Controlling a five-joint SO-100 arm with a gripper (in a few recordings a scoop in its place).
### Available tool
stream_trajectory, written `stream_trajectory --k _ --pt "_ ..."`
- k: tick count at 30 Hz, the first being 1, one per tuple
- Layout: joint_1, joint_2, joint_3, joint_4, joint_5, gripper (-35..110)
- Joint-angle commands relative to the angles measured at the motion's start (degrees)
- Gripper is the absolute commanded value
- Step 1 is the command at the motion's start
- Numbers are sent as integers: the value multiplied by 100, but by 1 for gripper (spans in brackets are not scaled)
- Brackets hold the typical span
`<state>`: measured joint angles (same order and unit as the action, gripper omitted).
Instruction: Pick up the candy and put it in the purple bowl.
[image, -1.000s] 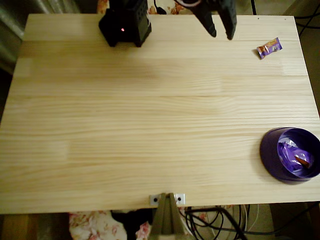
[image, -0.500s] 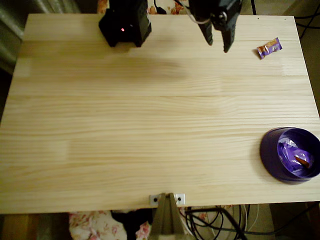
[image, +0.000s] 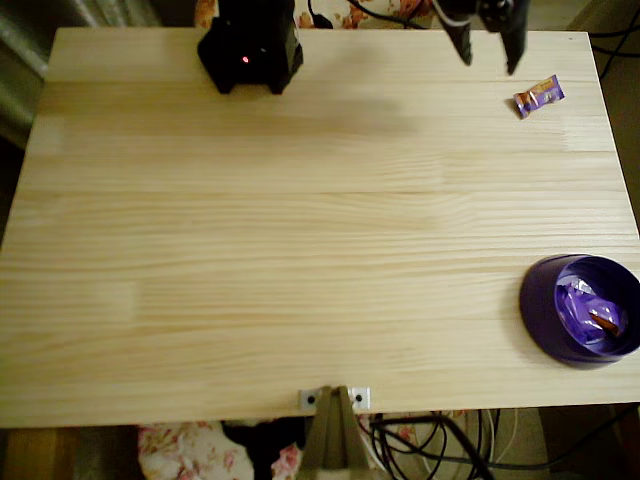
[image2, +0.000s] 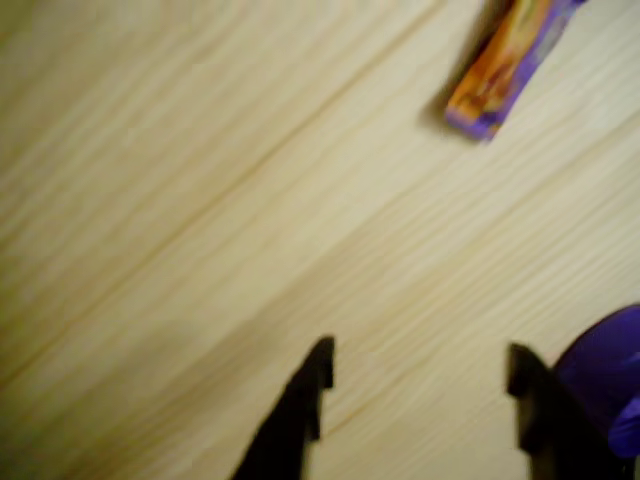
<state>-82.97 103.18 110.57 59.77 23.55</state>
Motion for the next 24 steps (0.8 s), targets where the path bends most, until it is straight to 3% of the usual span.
stream_trajectory --k 1,11,19,24 --pt "-237 -70 -729 -193 378 48" --pt "-396 -1292 -1925 18 1696 73" --pt "-624 -2514 -3806 1090 2083 73" --pt "-826 -2821 -4025 1081 2338 66"
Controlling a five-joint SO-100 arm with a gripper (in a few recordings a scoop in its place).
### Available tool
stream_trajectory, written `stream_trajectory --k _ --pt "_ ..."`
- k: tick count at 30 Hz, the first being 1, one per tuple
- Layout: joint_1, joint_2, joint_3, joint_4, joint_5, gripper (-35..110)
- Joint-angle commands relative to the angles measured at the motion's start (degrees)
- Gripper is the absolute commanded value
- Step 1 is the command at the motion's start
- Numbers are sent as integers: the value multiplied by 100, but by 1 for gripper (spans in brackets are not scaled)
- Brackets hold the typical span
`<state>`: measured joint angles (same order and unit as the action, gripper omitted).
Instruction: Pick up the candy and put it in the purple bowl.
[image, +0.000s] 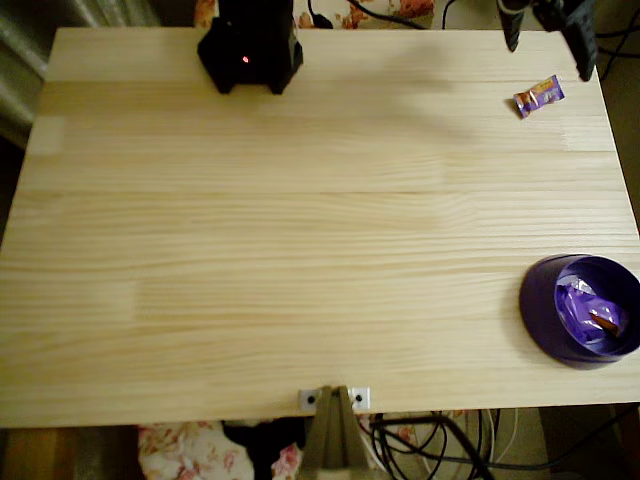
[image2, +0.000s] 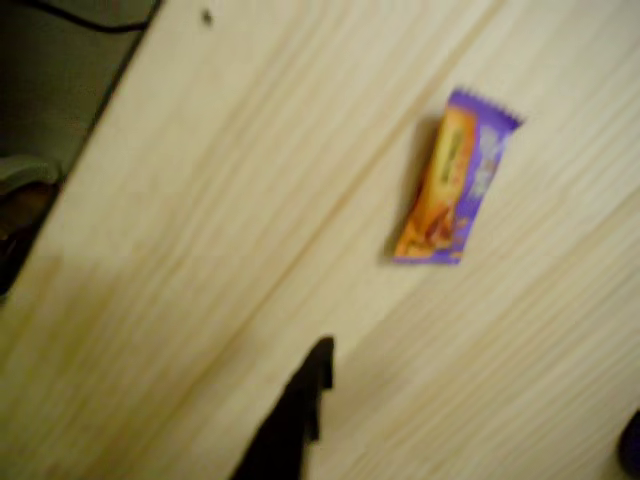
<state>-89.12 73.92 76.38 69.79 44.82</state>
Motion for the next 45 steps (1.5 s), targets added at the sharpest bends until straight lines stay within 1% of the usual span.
stream_trajectory --k 1,3,5,9,11,13,14,16,23,28,30,36,39,45 --pt "-255 62 -606 44 281 65" --pt "-343 -44 -615 -79 387 65" --pt "-404 -272 -835 -97 475 61" --pt "-510 -1081 -1890 202 510 60" --pt "-519 -1635 -2698 492 501 60" --pt "-510 -2417 -3990 1028 457 59" --pt "-483 -2962 -4948 1450 431 59" --pt "-439 -4456 -7682 2461 413 56" --pt "-132 -4491 -7857 2593 255 54" --pt "97 -4236 -7717 2610 123 53" --pt "158 -4219 -7664 2646 123 51" --pt "167 -4386 -7770 3067 202 49" --pt "123 -4544 -7875 3085 220 46" --pt "-9 -4860 -8086 3085 290 45"
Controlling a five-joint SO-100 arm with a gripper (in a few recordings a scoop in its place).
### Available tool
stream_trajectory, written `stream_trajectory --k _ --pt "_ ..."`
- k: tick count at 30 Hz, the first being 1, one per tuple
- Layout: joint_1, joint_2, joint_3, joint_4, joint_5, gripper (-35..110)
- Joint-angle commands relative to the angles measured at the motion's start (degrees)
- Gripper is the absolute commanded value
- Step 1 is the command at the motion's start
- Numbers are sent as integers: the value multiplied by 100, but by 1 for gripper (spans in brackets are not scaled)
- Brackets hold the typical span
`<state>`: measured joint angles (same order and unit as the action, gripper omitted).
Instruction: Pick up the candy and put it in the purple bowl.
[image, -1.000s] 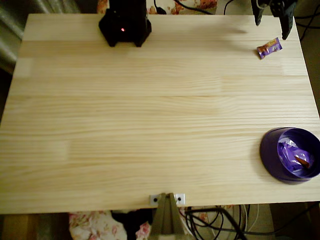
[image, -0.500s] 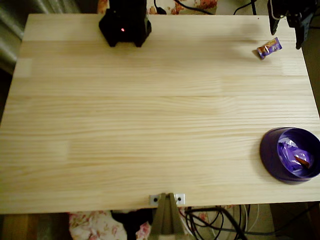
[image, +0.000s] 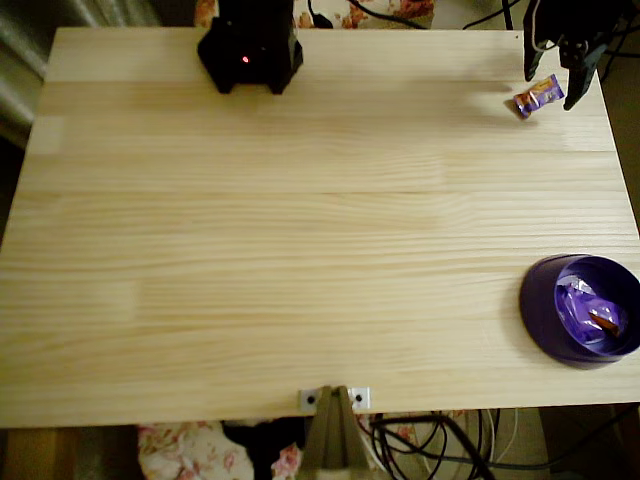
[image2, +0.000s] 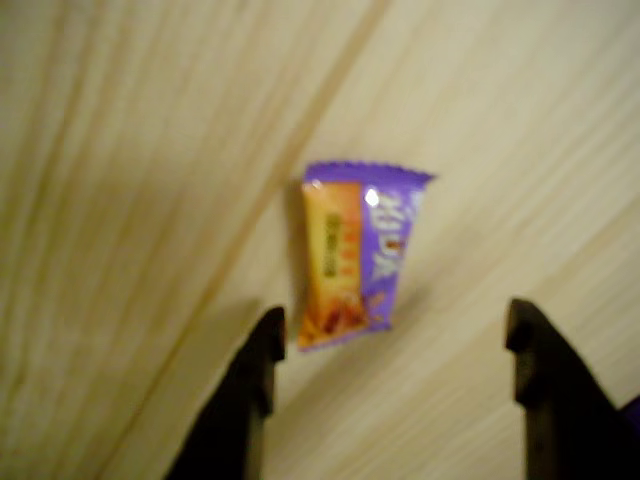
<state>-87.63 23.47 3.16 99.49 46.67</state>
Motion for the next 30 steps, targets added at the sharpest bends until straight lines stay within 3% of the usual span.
stream_trajectory --k 1,30 --pt "-167 105 -844 114 105 45" --pt "-18 -439 -1354 123 -70 19"
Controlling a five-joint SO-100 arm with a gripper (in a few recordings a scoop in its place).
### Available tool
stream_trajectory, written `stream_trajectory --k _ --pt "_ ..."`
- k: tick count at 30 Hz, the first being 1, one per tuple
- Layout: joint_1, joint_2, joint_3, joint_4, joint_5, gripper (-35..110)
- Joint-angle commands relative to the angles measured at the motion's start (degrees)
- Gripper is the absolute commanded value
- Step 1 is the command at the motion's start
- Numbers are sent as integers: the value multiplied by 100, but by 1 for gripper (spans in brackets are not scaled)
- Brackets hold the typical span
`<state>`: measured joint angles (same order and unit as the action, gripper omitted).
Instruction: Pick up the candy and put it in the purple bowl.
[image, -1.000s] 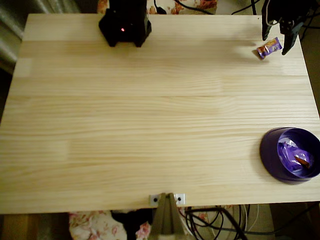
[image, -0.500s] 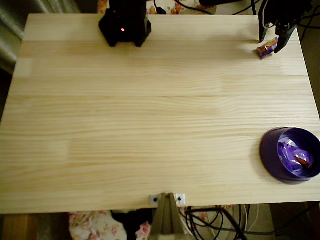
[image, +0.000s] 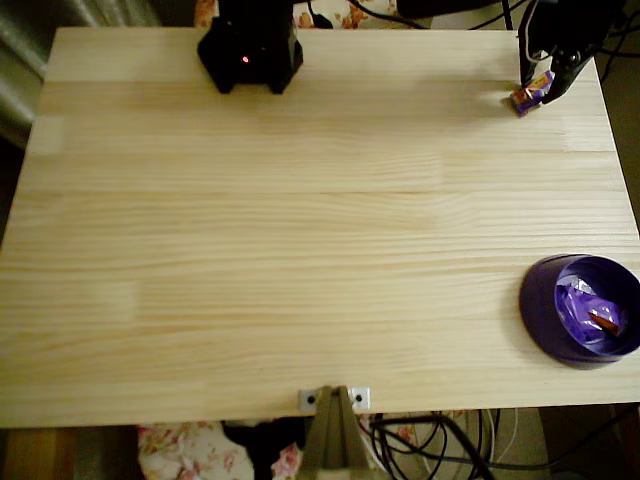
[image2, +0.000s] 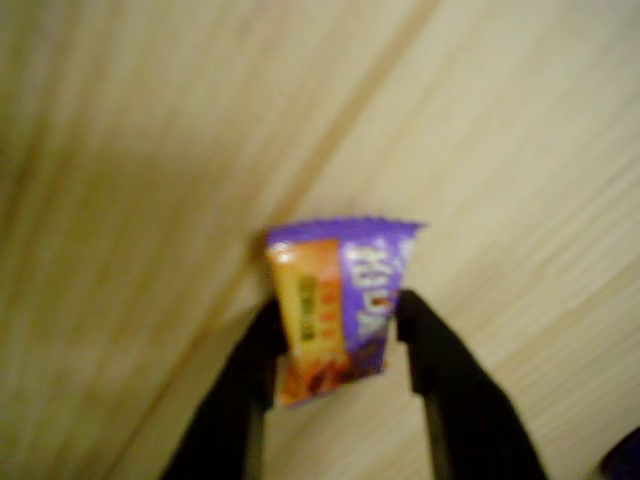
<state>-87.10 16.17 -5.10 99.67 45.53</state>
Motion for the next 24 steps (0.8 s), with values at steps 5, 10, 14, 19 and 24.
stream_trajectory --k 5,10,14,19,24 --pt "-70 343 -466 105 53 16" --pt "-79 457 -334 105 35 11" --pt "-79 571 -237 105 18 9" --pt "-62 642 -185 105 0 7" --pt "-26 826 -79 105 -62 5"
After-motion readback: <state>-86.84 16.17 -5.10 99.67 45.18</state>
